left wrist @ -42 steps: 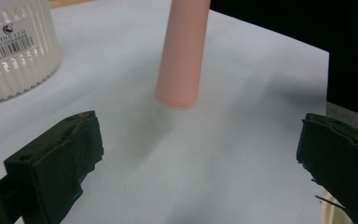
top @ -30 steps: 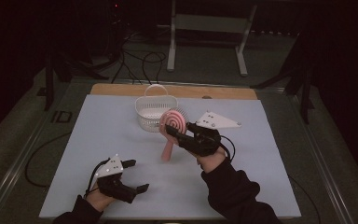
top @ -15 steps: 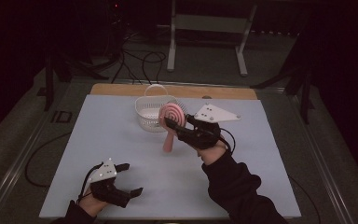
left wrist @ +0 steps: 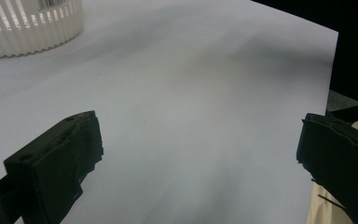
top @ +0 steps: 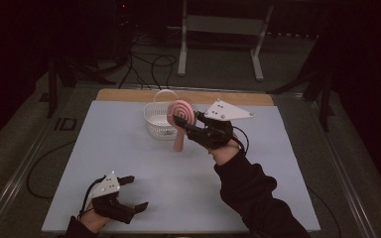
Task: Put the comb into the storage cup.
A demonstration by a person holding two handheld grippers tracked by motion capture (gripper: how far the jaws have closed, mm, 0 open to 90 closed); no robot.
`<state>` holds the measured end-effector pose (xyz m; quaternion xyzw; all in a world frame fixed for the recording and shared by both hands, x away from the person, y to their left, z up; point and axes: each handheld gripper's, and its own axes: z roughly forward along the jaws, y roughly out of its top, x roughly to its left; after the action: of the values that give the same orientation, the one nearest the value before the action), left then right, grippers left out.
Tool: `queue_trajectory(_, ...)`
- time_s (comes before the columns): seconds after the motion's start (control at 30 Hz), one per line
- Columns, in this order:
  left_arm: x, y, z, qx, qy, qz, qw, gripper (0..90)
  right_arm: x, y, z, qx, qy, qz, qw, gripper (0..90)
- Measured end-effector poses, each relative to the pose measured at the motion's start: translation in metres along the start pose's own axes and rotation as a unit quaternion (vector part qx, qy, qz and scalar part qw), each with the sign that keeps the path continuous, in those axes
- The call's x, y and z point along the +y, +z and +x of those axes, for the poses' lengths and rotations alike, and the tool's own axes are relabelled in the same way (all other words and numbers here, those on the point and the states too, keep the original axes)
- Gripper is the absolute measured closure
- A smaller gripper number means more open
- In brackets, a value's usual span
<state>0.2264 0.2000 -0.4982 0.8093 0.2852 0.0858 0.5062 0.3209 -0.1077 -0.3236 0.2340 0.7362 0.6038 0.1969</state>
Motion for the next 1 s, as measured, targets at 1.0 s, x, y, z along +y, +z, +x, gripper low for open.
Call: queue_trajectory(1.0,-0.004,-0.01,0.003,0.009,-0.007,-0.017,0.9998,0.1,0.026,0.046,-0.029,-0.029,-0.065,0.005,0.9974,64.9)
